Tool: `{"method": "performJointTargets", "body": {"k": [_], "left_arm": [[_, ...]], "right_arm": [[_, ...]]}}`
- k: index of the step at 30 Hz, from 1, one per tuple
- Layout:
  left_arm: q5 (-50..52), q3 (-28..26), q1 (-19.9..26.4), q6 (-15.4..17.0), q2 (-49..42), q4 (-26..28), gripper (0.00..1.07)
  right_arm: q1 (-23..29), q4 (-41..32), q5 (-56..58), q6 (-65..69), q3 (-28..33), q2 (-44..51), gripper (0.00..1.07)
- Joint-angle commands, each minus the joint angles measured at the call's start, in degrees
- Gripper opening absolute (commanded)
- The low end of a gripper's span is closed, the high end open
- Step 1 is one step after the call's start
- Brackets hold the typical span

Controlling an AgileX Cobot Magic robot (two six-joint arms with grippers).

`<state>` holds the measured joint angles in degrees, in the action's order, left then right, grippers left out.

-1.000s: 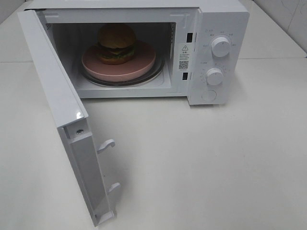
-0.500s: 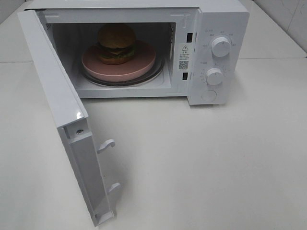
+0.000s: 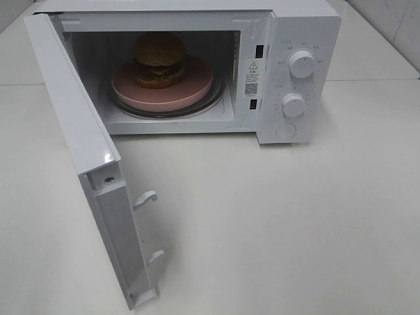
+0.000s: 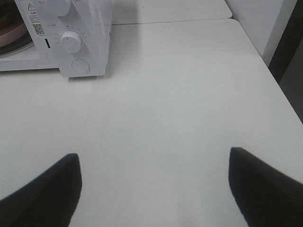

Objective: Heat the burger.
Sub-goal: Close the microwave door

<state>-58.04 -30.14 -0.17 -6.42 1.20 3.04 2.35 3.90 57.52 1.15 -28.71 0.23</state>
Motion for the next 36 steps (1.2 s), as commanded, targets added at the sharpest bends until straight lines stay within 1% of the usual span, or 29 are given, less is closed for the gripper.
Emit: {"method": "performJointTargets", "body": {"k": [1, 3, 4, 5, 6, 7, 9, 11, 12, 14, 15, 16, 17, 18, 20, 21, 22, 23, 24, 25, 26, 27, 29, 33, 35, 36], "left_arm": [[5.21, -1.09, -0.29, 0.17, 1.72, -0.86, 1.04], [9.91, -1.15, -0.29, 0.29, 5.10, -1.95, 1.02], [9.91, -1.15, -0.29, 0.29, 5.10, -1.95, 1.02], [12.83, -1.15, -0.29, 0.29, 7.85, -1.95, 1.01], [12.83, -1.15, -0.29, 0.29, 7.85, -1.95, 1.01], [15.99, -1.15, -0.29, 0.29, 10.37, -1.95, 1.00], [17.48, -1.09, -0.29, 0.29, 11.80, -1.95, 0.99], [22.46, -0.17, -0.29, 0.29, 15.24, -1.95, 0.95], [22.46, -0.17, -0.29, 0.29, 15.24, -1.95, 0.95], [30.08, 2.12, -0.29, 0.23, 18.28, -1.95, 0.82], [30.08, 2.12, -0.29, 0.23, 18.28, -1.95, 0.82], [36.67, 4.18, -0.29, -0.06, 20.11, -1.95, 0.66], [42.69, 6.25, -0.29, 0.40, 22.12, -1.83, 0.43], [42.69, 6.25, -0.29, 0.40, 22.12, -1.83, 0.43], [47.90, 8.08, -0.29, 1.43, 24.52, -1.20, 0.13], [47.90, 8.08, -0.29, 1.43, 24.52, -1.20, 0.13], [52.60, 9.28, -0.29, 2.81, 26.70, -1.15, 0.01], [54.77, 9.91, -0.29, 3.04, 27.96, -1.15, 0.00], [54.77, 9.91, -0.29, 3.04, 27.96, -1.15, 0.00], [58.67, 11.00, -0.29, 3.04, 30.08, -1.15, 0.01], [60.50, 11.46, -0.29, 3.04, 31.28, -1.15, 0.01], [60.50, 11.46, -0.29, 3.04, 31.28, -1.15, 0.01], [66.18, 11.92, -0.29, 3.04, 35.98, -1.03, 0.01], [69.04, 11.92, -0.29, 3.04, 38.45, -0.34, 0.01], [73.17, 11.92, -0.29, 3.09, 43.89, 0.23, 0.01], [73.17, 11.92, -0.29, 3.09, 43.89, 0.23, 0.01]], "right_arm": [[-0.29, 0.17, -0.29, 0.29, 0.06, 1.72, 0.76], [-0.29, 0.17, -0.29, 0.29, 0.06, 1.72, 0.76], [-0.29, 0.17, -0.29, 0.29, 0.06, 1.72, 0.76], [-0.29, 0.17, -0.29, 0.29, 0.06, 1.72, 0.76], [-0.29, 0.17, -0.29, 0.29, 0.06, 1.72, 0.76], [-0.29, 0.17, -0.29, 0.29, 0.06, 1.72, 0.76], [-0.29, 0.17, -0.29, 0.29, 0.06, 1.72, 0.76], [-0.29, 0.17, -0.29, 0.29, 0.06, 1.72, 0.76], [-0.29, 0.17, -0.29, 0.29, 0.06, 1.72, 0.76], [-0.29, 0.17, -0.29, 0.29, 0.06, 1.72, 0.76], [-0.29, 0.17, -0.29, 0.29, 0.06, 1.72, 0.76], [-0.29, 0.17, -0.29, 0.29, 0.06, 1.72, 0.76], [-0.29, 0.17, -0.29, 0.29, 0.06, 1.72, 0.76], [-0.29, 0.17, -0.29, 0.29, 0.06, 1.72, 0.76], [-0.29, 0.17, -0.29, 0.29, 0.06, 1.72, 0.76], [-0.29, 0.17, -0.29, 0.29, 0.06, 1.72, 0.76], [-0.29, 0.17, -0.29, 0.29, 0.06, 1.72, 0.76], [-0.29, 0.17, -0.29, 0.29, 0.06, 1.72, 0.76], [-0.29, 0.17, -0.29, 0.29, 0.06, 1.72, 0.76], [-0.29, 0.17, -0.29, 0.29, 0.06, 1.72, 0.76], [-0.29, 0.17, -0.29, 0.29, 0.06, 1.72, 0.76], [-0.29, 0.17, -0.29, 0.29, 0.06, 1.72, 0.76], [-0.29, 0.17, -0.29, 0.29, 0.06, 1.72, 0.76], [-0.29, 0.17, -0.29, 0.29, 0.06, 1.72, 0.76], [-0.29, 0.17, -0.29, 0.29, 0.06, 1.72, 0.76], [-0.29, 0.17, -0.29, 0.29, 0.06, 1.72, 0.76]]}}
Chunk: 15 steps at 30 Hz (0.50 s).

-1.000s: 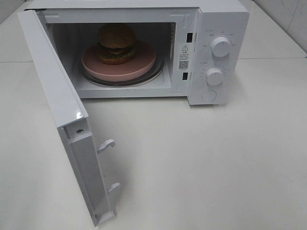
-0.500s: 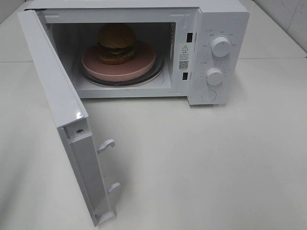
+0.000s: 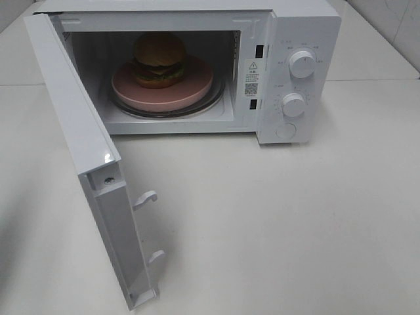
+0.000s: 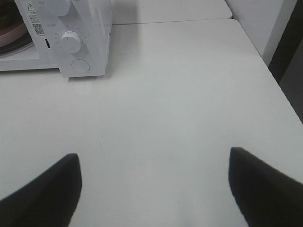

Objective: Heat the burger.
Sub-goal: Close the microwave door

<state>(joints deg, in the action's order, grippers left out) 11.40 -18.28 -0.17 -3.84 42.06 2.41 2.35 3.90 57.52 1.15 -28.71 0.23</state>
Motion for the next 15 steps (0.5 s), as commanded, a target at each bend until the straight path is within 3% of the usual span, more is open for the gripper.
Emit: {"method": "performJointTargets", "body": {"k": [1, 6, 8, 9, 11, 15], "left_arm": [[4.87, 0.06, -0.29, 0.74, 4.58, 0.86, 0.01], [14.32, 0.06, -0.29, 5.44, 12.89, -2.41, 0.01], [20.51, 0.06, -0.29, 8.77, 17.36, -9.17, 0.01], [20.51, 0.06, -0.29, 8.77, 17.36, -9.17, 0.01], [25.50, 0.06, -0.29, 11.12, 20.68, -14.44, 0.01], [27.50, 0.06, -0.29, 11.46, 23.49, -16.10, 0.01]], "right_arm": [[-0.29, 0.17, -0.29, 0.29, 0.06, 1.72, 0.76], [-0.29, 0.17, -0.29, 0.29, 0.06, 1.72, 0.76], [-0.29, 0.17, -0.29, 0.29, 0.06, 1.72, 0.76], [-0.29, 0.17, -0.29, 0.29, 0.06, 1.72, 0.76], [-0.29, 0.17, -0.29, 0.29, 0.06, 1.72, 0.76], [-0.29, 0.17, -0.29, 0.29, 0.06, 1.72, 0.76]]}}
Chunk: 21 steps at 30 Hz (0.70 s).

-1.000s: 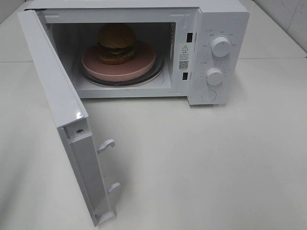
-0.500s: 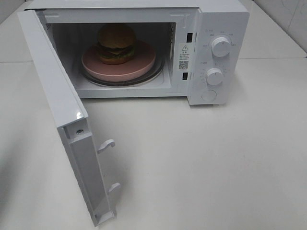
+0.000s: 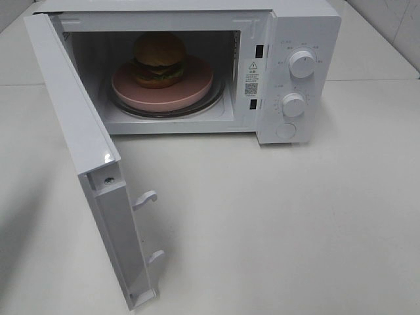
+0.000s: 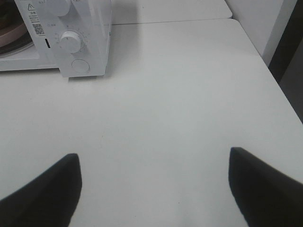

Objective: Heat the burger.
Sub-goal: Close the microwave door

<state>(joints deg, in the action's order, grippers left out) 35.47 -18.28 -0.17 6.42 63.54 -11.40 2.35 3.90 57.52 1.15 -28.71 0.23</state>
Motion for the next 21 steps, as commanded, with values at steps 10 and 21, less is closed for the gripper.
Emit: {"method": "performJointTargets", "body": {"k": [10, 21], "left_arm": [[12.38, 0.00, -0.29, 0.92, 12.15, -3.50, 0.01], [17.30, -2.92, -0.29, -2.01, 23.09, -9.68, 0.01]], "right_arm": [[-0.29, 0.17, -0.29, 0.29, 0.06, 1.72, 0.76], [-0.29, 0.17, -0.29, 0.29, 0.06, 1.72, 0.76]]}}
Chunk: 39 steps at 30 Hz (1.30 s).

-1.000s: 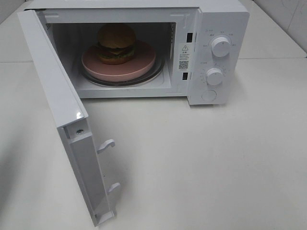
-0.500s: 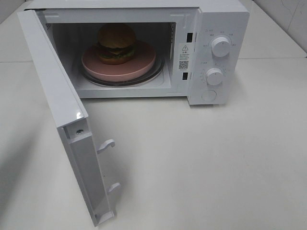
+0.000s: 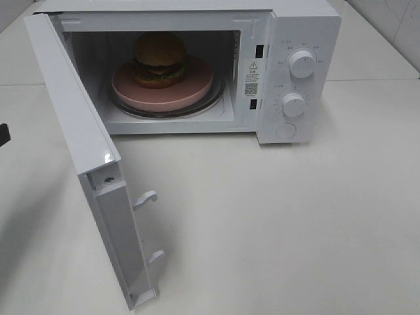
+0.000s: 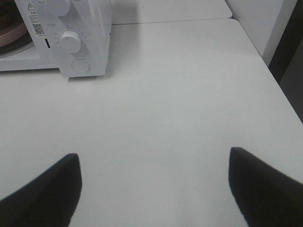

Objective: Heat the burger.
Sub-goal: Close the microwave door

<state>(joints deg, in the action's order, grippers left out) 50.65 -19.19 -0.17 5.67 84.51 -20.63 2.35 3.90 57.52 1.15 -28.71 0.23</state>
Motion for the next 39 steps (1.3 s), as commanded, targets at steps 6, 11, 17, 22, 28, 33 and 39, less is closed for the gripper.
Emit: {"method": "performJointTargets", "body": {"k": [6, 11, 17, 22, 28, 33, 39], "left_arm": [[2.06, -5.10, -0.86, -1.49, 5.39, -2.98, 0.01], [2.23, -5.10, -2.58, -1.09, 6.59, -3.15, 0.01], [2.86, -5.16, -4.76, -1.09, 6.99, -3.09, 0.01], [2.86, -5.44, -6.82, -1.09, 8.19, -2.98, 0.01], [2.81, -5.84, -9.05, -1.09, 8.88, -2.35, 0.01], [2.75, -5.84, -9.45, -1.09, 9.00, -2.29, 0.01], [2.81, -5.84, -9.45, -1.09, 9.00, -2.29, 0.01]], "right_arm": [[-0.29, 0.17, -0.29, 0.29, 0.06, 1.72, 0.76], [-0.29, 0.17, -0.29, 0.29, 0.06, 1.72, 0.76], [-0.29, 0.17, -0.29, 0.29, 0.06, 1.72, 0.76], [-0.29, 0.17, -0.29, 0.29, 0.06, 1.72, 0.76], [-0.29, 0.17, -0.29, 0.29, 0.06, 1.72, 0.76], [-0.29, 0.17, -0.29, 0.29, 0.06, 1.72, 0.76], [-0.29, 0.17, -0.29, 0.29, 0.06, 1.72, 0.75]]}}
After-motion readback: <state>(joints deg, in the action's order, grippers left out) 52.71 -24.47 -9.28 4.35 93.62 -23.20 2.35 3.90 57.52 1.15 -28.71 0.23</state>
